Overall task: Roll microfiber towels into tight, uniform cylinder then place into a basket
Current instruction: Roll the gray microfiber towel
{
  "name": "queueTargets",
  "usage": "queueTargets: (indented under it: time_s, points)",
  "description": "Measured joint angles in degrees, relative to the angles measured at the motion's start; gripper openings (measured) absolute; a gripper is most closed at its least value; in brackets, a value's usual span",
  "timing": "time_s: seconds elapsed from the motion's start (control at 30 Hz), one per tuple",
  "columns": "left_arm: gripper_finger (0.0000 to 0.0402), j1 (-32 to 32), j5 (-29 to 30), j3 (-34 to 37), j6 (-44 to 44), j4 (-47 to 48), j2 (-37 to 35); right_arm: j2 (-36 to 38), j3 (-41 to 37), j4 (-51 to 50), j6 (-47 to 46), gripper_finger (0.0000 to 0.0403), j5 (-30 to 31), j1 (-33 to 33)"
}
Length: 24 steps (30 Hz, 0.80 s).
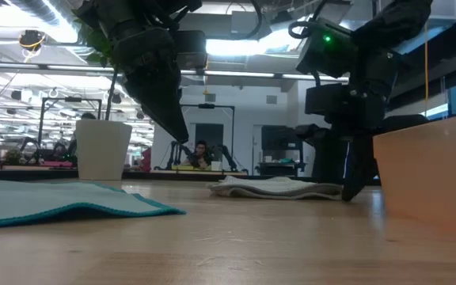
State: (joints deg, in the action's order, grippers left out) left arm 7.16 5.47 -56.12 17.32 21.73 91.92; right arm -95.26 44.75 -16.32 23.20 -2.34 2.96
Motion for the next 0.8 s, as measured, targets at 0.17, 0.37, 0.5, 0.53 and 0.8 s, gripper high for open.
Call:
queueTargets:
  time_s: [0.17, 0.37, 0.5, 0.53, 0.8]
  points:
    - [0.0080, 0.90, 0.00, 0.00, -5.51, -3.09, 0.00, -0.11, -0.02, 0.57, -2.24, 0.0117, 0.86, 0.00]
    - [0.0080, 1.27, 4.31, 0.00, -6.54, -6.10, 0.00, -0.20, -0.02, 1.06, -4.80, 0.0026, 2.26, -0.11]
    - [0.0080, 1.27, 5.51, 0.00, -6.05, -7.03, 0.00, -0.22, 0.21, 0.89, -4.91, 0.0016, 2.19, -0.25]
    - [0.0080, 1.27, 5.52, 0.00, -6.01, -7.27, 0.00, -0.27, 0.33, 0.81, -4.92, 0.0018, 2.19, -0.39]
    - [0.0080, 1.29, 3.98, 0.00, -5.95, -8.28, 0.02, -0.39, 1.55, 0.38, -6.57, 0.0008, 1.55, -2.50]
